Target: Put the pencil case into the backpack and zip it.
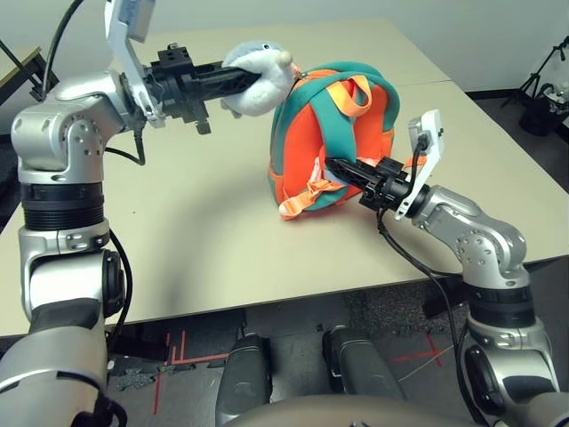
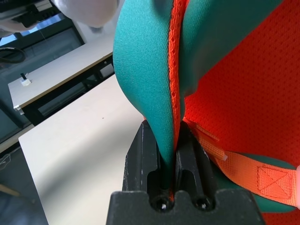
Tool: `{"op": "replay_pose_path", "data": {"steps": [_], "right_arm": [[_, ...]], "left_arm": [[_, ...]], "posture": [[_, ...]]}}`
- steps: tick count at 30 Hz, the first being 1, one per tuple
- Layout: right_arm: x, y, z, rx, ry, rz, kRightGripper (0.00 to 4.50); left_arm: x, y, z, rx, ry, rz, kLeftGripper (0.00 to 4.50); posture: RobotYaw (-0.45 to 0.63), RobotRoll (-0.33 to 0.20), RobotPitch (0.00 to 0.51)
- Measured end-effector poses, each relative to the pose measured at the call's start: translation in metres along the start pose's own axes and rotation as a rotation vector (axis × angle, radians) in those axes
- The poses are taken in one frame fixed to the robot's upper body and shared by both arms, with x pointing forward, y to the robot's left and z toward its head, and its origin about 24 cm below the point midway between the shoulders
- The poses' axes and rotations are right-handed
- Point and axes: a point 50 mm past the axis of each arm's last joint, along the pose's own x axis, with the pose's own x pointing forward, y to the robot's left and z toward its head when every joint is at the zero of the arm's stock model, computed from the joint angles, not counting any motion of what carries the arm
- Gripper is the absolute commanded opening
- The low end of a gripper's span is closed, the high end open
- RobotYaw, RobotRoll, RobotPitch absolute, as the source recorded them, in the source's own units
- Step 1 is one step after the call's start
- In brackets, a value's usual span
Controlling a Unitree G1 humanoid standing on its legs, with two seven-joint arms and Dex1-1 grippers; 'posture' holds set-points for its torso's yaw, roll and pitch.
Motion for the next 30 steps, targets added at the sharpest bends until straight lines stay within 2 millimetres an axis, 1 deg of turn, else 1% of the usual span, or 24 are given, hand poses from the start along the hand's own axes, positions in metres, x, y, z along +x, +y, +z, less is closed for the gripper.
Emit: {"op": "replay_pose_path", "data": {"steps": [3, 6, 8, 13, 16, 18, 23, 28, 30], "right_arm": [[0.001, 0.000, 0.000, 0.000, -0.001, 0.005, 0.04], [0.001, 0.000, 0.000, -0.001, -0.002, 0.004, 0.04], [0.001, 0.000, 0.000, -0.002, -0.003, 0.004, 0.04], [0.002, 0.000, 0.000, -0.001, -0.002, 0.003, 0.04], [0.003, 0.000, 0.000, -0.002, -0.002, 0.003, 0.04], [0.003, 0.000, 0.000, -0.002, -0.002, 0.004, 0.04], [0.004, -0.001, 0.000, 0.001, 0.000, 0.004, 0.04], [0.004, -0.002, 0.000, 0.001, 0.001, 0.003, 0.04], [0.004, -0.002, 0.000, 0.000, 0.001, 0.003, 0.04]], "left_arm": [[-0.013, 0.003, -0.005, -0.003, 0.041, 0.025, 0.03], [-0.027, 0.004, -0.025, -0.054, 0.103, 0.049, 0.03], [-0.033, 0.003, -0.036, -0.094, 0.131, 0.056, 0.03], [-0.043, -0.010, -0.064, -0.181, 0.224, 0.035, 0.03], [-0.046, -0.019, -0.085, -0.250, 0.283, 0.016, 0.03], [-0.048, -0.023, -0.095, -0.290, 0.304, 0.022, 0.03], [-0.044, -0.031, -0.112, -0.343, 0.322, 0.015, 0.03], [-0.043, -0.035, -0.122, -0.382, 0.347, 0.016, 0.03], [-0.044, -0.039, -0.133, -0.419, 0.366, 0.018, 0.03]], "posture": [[-0.08, 0.000, 0.049], [-0.08, 0.000, 0.053], [-0.08, 0.000, 0.056], [-0.07, 0.000, 0.061], [-0.06, 0.000, 0.064], [-0.06, 0.000, 0.065], [-0.07, 0.000, 0.065], [-0.07, 0.000, 0.067], [-0.07, 0.000, 0.067]]}}
